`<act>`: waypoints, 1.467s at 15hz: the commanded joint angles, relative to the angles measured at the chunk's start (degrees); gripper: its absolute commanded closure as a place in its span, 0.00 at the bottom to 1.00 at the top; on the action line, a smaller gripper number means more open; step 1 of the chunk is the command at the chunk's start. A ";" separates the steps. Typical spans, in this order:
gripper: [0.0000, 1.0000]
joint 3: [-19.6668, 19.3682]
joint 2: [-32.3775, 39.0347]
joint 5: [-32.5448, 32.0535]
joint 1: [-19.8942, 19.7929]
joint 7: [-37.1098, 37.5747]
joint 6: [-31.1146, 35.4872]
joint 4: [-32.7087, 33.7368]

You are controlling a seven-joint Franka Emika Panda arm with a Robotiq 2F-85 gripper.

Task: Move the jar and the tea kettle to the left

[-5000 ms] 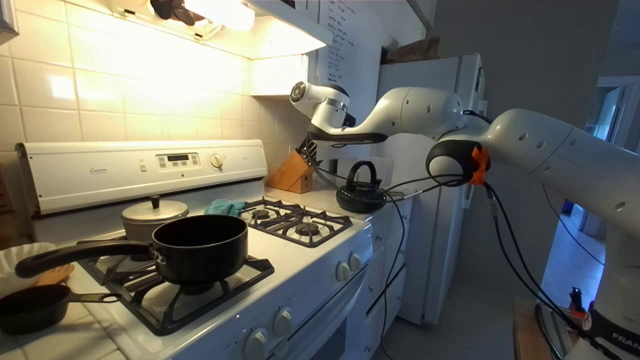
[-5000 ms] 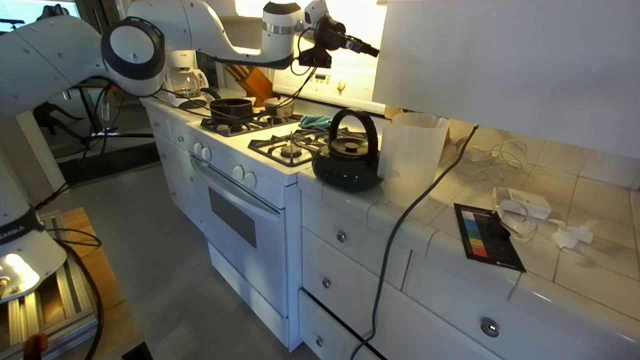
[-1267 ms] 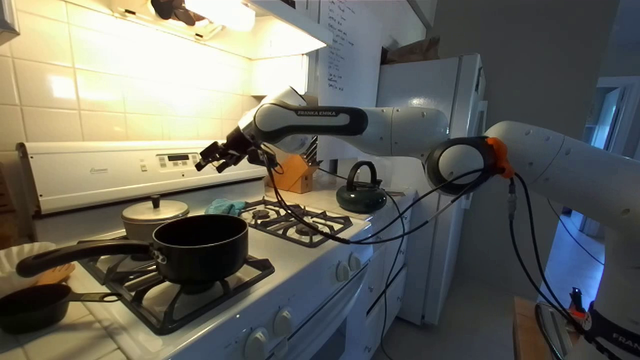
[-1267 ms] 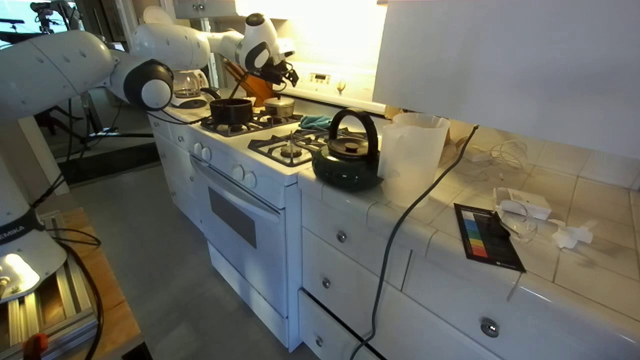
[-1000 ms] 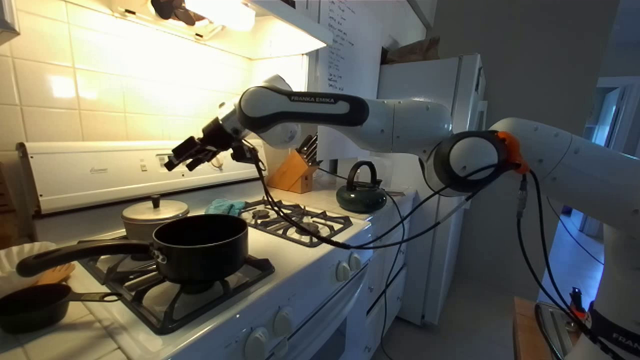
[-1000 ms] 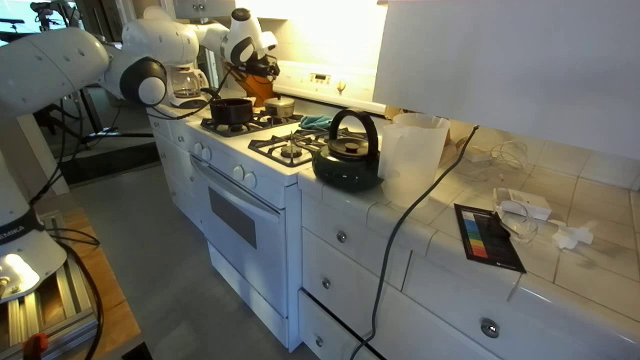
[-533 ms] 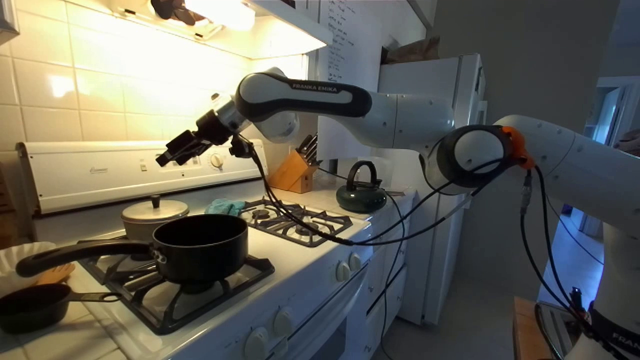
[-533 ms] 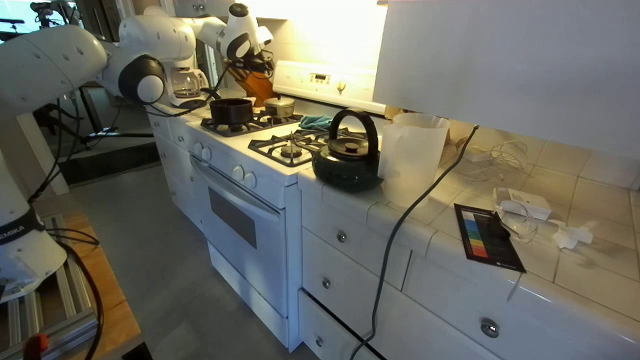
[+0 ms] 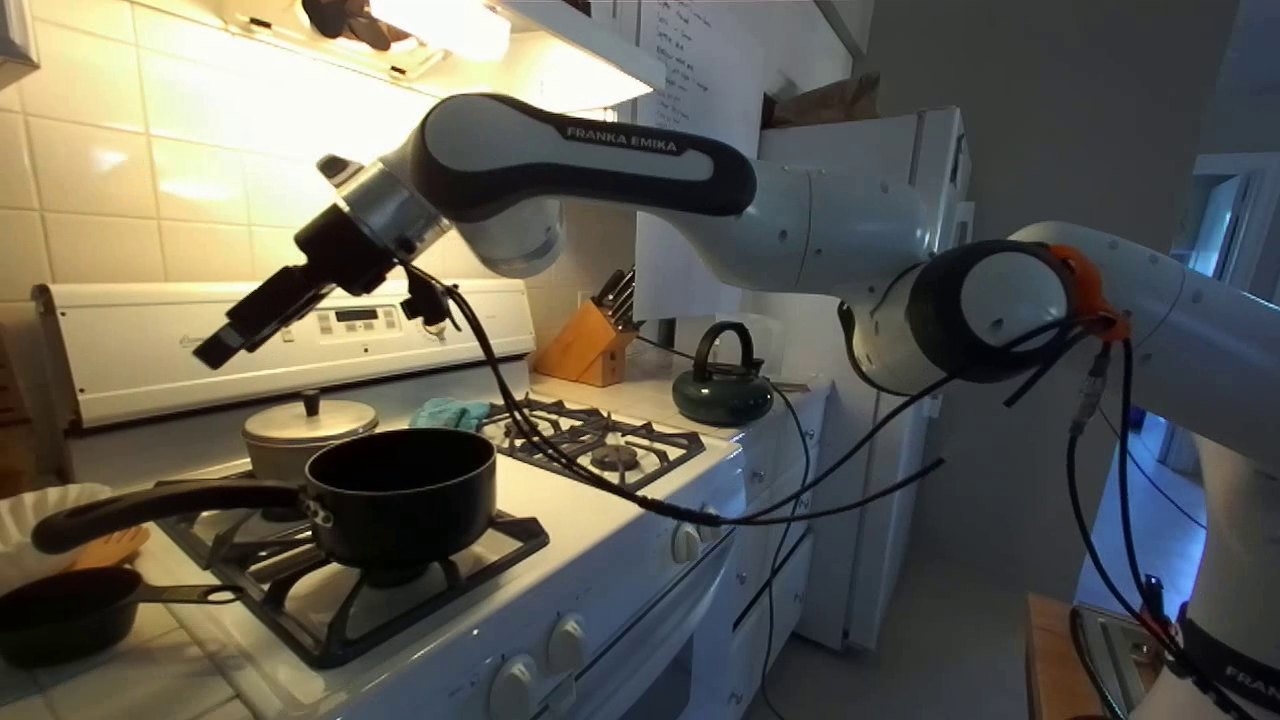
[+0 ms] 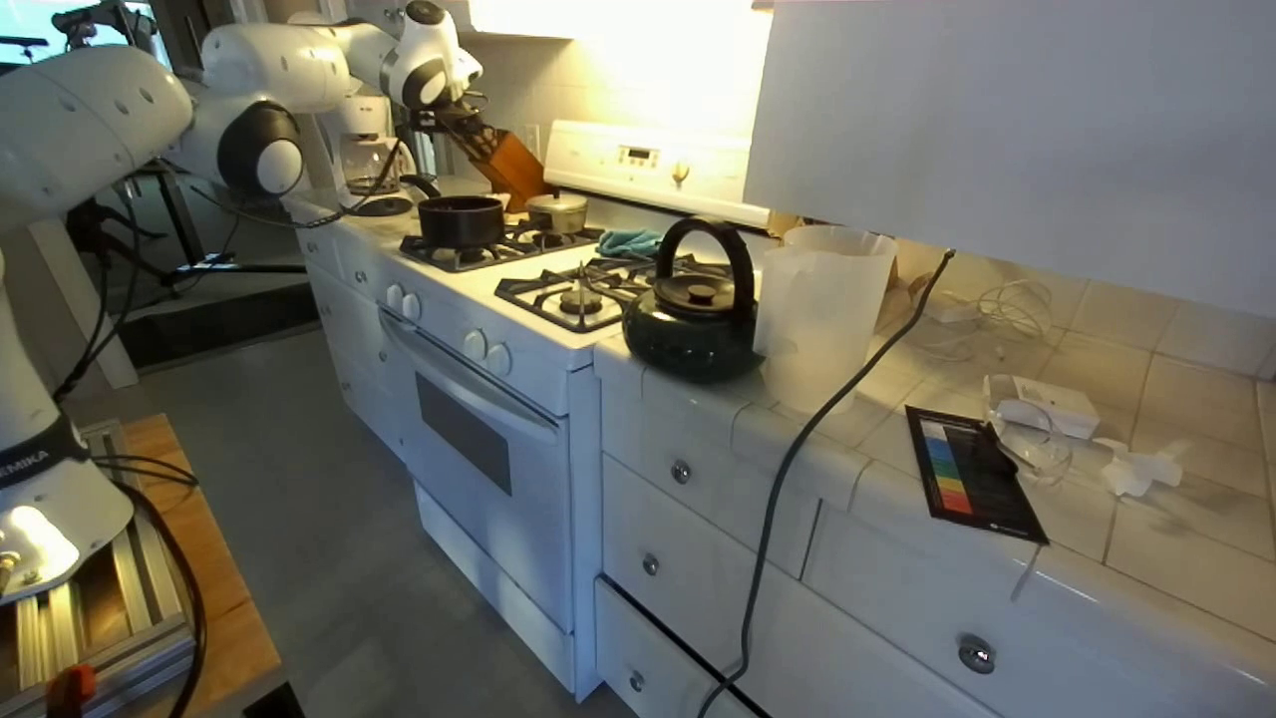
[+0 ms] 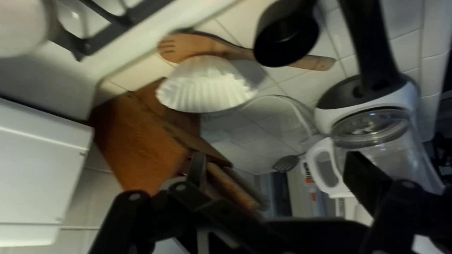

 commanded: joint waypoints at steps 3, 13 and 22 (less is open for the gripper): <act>0.00 0.48 -3.25 -0.14 8.92 -8.59 -4.96 -0.39; 0.00 -9.55 -6.25 -7.19 19.70 -4.41 12.36 0.13; 0.00 -11.33 -6.26 -8.79 19.58 -0.33 15.29 -0.41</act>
